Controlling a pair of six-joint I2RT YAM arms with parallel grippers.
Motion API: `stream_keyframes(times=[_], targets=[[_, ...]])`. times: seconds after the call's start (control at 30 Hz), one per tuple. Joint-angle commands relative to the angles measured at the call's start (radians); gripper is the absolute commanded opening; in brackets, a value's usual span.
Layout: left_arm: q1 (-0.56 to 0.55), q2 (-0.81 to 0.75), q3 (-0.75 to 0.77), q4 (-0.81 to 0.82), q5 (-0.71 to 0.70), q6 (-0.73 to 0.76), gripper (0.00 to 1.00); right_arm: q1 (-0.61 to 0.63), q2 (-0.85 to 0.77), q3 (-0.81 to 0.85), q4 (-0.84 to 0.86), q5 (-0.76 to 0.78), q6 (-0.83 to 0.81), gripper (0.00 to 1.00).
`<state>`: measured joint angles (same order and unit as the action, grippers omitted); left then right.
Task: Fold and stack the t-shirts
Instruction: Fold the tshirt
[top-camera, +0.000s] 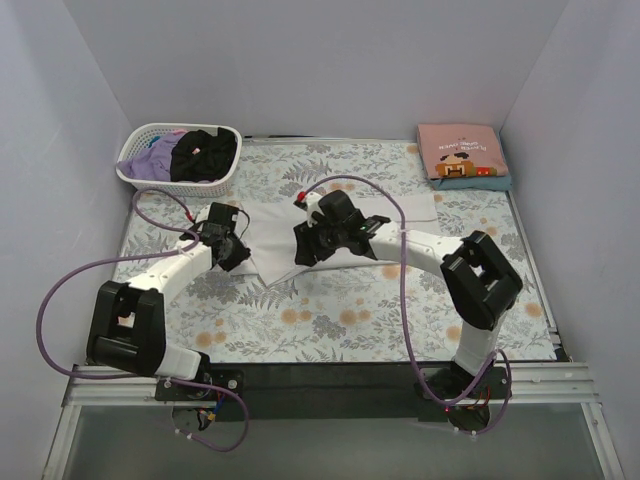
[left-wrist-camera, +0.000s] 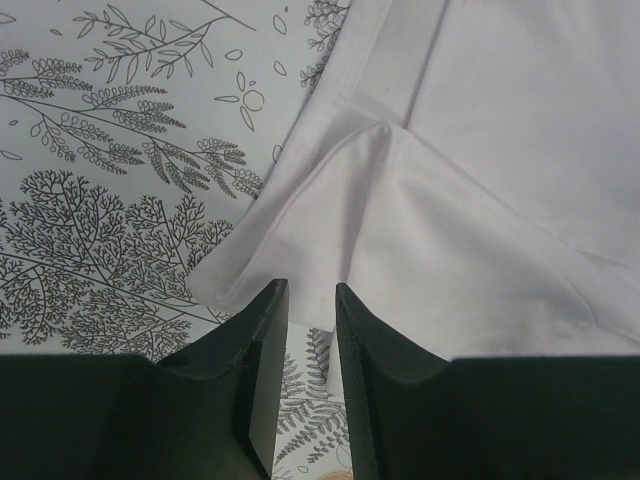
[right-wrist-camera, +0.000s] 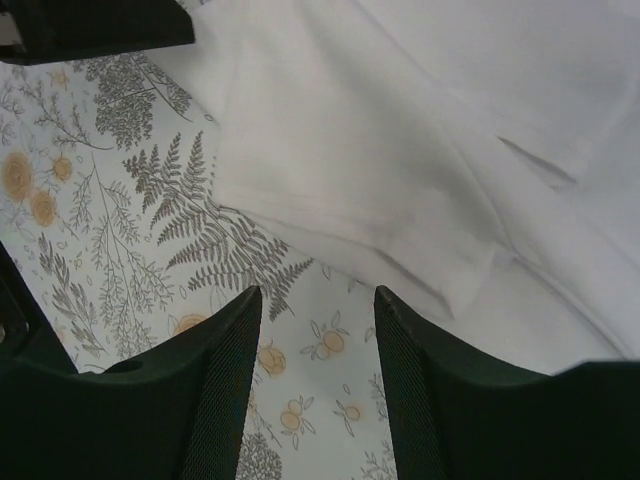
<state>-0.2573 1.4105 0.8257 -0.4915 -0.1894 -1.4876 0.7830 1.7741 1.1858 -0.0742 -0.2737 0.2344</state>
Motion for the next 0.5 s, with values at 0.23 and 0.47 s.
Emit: stream_keyframes(times=[0.23, 0.47], targets=[[0.003, 0.059, -0.091, -0.019, -0.002, -0.095, 0.24, 0.186, 0.244, 0.276, -0.006, 0.091, -0.152, 0.55], [0.003, 0.056, -0.089, -0.041, -0.019, -0.105, 0.24, 0.231, 0.324, 0.316, -0.012, 0.128, -0.162, 0.52]])
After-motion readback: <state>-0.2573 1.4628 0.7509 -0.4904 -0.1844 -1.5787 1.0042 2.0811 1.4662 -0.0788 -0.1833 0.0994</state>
